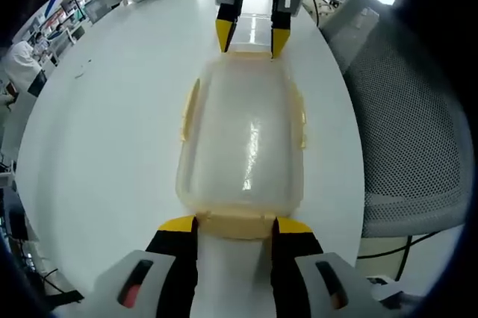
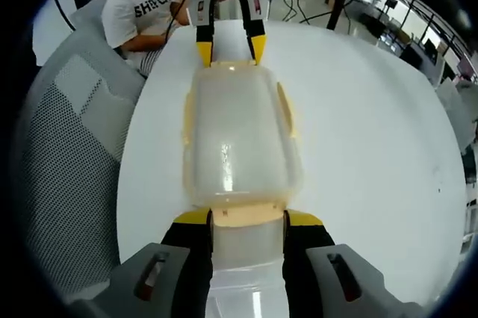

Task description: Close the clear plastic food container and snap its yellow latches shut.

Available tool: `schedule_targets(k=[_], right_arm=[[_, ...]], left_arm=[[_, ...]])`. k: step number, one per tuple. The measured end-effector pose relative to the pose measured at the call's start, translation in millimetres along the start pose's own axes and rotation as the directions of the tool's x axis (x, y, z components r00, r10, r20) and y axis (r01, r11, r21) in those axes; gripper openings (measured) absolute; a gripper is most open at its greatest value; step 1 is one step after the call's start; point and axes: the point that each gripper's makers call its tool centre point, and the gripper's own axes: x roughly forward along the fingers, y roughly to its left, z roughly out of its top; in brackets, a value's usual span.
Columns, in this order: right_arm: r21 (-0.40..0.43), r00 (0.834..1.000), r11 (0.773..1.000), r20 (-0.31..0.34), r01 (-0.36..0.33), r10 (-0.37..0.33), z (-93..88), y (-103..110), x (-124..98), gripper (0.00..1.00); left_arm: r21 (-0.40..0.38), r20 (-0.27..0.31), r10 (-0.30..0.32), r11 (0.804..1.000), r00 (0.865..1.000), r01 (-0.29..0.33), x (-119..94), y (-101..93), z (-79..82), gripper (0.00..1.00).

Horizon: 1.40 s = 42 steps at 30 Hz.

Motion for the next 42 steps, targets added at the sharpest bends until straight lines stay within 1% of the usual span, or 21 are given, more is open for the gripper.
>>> schedule_targets(k=[9,19,29,31,37,42], right_arm=[[-0.001,1.0,1.0,0.015,-0.009,0.009,0.4,1.6,-3.9,0.33],[-0.024,1.0,1.0,0.014,0.008,-0.008,3.0,2.2,-11.5,0.33],[-0.041,0.999,0.998,0.022,0.043,-0.042,7.4,-0.7,-26.5,0.33],[-0.05,0.999,0.997,0.014,0.052,-0.051,8.1,-1.1,-28.6,0.33],[-0.064,0.998,0.996,0.014,0.067,-0.066,12.3,-1.7,-37.7,0.33],[-0.073,0.996,0.994,0.012,0.086,-0.085,12.9,-3.9,-44.6,0.33]], left_arm=[[-0.005,0.015,0.011,1.0,1.0,-0.01,-4.0,-2.0,4.2,0.32],[-0.011,0.023,0.02,1.0,1.0,-0.02,-7.9,-4.0,7.0,0.32],[0.004,0.038,0.05,0.999,0.998,-0.05,-21.8,-2.0,16.2,0.32],[0.006,0.044,0.056,0.998,0.998,-0.056,-24.6,-1.3,18.8,0.32],[0.01,0.04,0.069,0.998,0.997,-0.069,-30.9,-1.7,21.3,0.32],[0.008,0.058,0.083,0.996,0.995,-0.083,-36.9,0.4,27.1,0.32]])
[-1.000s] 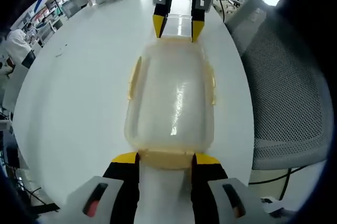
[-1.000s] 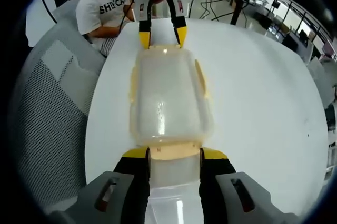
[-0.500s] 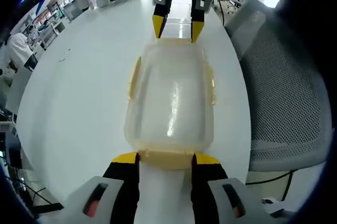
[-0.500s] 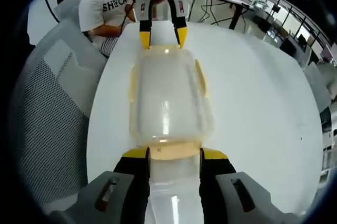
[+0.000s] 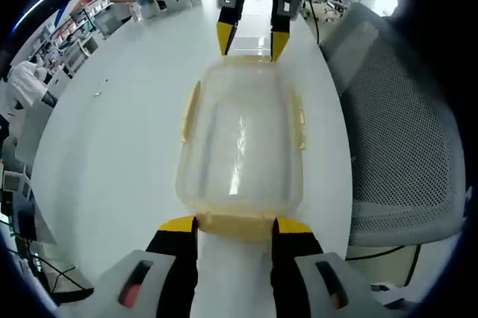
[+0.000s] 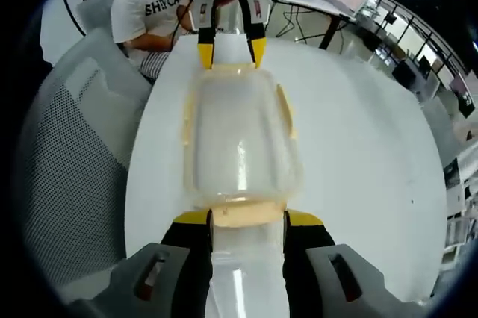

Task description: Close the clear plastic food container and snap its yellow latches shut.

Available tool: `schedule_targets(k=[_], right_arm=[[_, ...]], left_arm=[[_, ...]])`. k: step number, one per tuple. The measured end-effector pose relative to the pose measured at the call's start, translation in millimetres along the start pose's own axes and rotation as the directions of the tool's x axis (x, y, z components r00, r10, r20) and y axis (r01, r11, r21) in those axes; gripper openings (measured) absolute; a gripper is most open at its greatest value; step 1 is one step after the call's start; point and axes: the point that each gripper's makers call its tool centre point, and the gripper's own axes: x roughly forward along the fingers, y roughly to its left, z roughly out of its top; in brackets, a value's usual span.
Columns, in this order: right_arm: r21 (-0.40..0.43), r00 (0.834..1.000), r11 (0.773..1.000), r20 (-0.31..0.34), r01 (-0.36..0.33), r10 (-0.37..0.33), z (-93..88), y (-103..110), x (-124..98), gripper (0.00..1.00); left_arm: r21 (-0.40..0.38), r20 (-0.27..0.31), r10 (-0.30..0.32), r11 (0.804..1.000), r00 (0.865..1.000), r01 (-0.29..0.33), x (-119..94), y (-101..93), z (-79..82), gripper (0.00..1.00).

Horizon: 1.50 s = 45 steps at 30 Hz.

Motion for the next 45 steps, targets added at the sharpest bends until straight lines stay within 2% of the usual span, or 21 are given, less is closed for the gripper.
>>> schedule_targets(k=[16,25,45], right_arm=[[-0.005,1.0,1.0,-0.015,0.005,-0.005,-5.4,-3.0,-14.6,0.33],[-0.013,1.0,1.0,-0.01,0.002,-0.003,-16.8,-10.7,-23.9,0.33],[-0.044,1.0,0.999,-0.019,-0.013,0.012,-47.6,-14.6,-41.1,0.33]], left_arm=[[0.003,0.008,0.005,1.0,1.0,-0.005,-3.6,-0.4,14.8,0.32],[-0.011,0.011,0.015,1.0,1.0,-0.015,-2.1,1.9,30.3,0.32],[-0.044,0.006,0.029,0.999,1.0,-0.029,8.1,-7.7,63.2,0.32]])
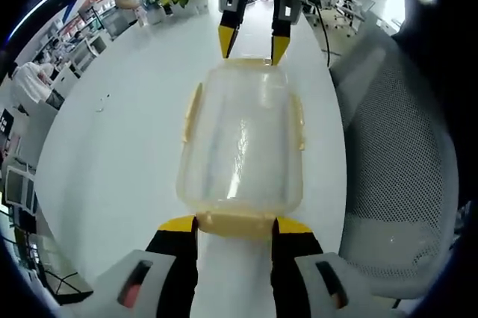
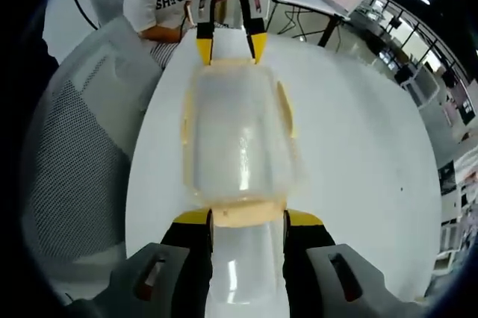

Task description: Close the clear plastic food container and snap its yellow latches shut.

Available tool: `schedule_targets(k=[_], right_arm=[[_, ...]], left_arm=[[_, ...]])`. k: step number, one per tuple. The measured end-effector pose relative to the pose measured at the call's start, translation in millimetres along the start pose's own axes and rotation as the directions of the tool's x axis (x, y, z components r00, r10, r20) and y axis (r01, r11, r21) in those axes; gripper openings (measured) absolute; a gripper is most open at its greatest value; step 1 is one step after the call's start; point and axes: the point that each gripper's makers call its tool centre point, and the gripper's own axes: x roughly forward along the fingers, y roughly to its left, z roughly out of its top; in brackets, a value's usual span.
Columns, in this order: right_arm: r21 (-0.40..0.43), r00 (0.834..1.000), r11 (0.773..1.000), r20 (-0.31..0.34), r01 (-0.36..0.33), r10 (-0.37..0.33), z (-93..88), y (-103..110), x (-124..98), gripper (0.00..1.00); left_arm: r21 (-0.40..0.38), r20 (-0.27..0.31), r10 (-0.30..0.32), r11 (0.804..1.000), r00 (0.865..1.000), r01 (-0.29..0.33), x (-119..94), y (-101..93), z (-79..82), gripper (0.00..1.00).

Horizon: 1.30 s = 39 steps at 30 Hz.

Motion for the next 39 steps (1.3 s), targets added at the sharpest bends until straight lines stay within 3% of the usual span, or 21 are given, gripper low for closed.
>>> schedule_targets(k=[22,39], right_arm=[[0.004,1.0,1.0,-0.008,0.01,-0.01,-56.3,-4.0,-25.2,0.33],[-0.002,1.0,1.0,-0.021,0.013,-0.013,-83.6,-5.7,-35.5,0.33]], left_arm=[[0.009,0.014,-0.004,1.0,1.0,0.004,27.4,-8.7,54.3,0.32],[0.005,0.009,-0.012,1.0,1.0,0.012,44.1,-14.2,80.0,0.33]])
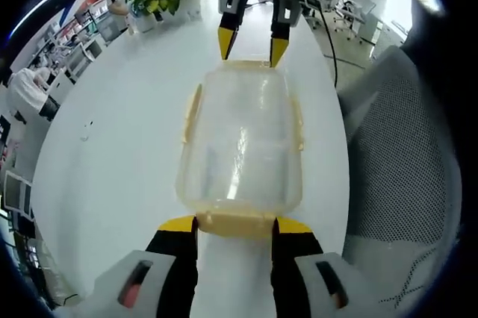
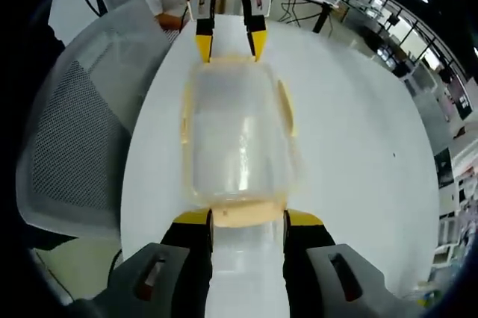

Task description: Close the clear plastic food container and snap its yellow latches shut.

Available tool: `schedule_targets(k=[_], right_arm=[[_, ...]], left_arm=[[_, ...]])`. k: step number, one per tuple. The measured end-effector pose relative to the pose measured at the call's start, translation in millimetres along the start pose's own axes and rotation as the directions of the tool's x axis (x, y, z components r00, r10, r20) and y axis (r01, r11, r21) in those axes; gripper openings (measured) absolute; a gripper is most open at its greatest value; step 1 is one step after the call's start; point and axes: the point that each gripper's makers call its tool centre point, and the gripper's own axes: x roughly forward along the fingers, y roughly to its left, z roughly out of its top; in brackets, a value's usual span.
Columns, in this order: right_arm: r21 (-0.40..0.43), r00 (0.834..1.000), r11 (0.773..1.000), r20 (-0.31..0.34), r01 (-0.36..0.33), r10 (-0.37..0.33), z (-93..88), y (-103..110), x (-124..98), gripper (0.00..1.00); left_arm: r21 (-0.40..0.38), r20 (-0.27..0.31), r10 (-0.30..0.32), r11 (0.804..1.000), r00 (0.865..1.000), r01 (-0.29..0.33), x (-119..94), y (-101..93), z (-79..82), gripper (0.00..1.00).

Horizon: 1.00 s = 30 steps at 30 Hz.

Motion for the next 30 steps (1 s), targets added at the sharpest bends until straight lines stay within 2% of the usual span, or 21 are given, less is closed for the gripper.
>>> schedule_targets(k=[15,30], right_arm=[[0.014,0.999,1.0,-0.033,0.004,-0.003,-31.2,-3.0,-11.0,0.33],[0.015,0.999,1.0,-0.044,0.011,-0.011,-52.8,-6.6,-21.2,0.33]], left_arm=[[0.006,0.022,-0.02,1.0,1.0,0.02,15.2,-3.3,27.5,0.33],[0.001,0.033,-0.024,1.0,0.999,0.024,27.0,-5.7,49.6,0.33]])
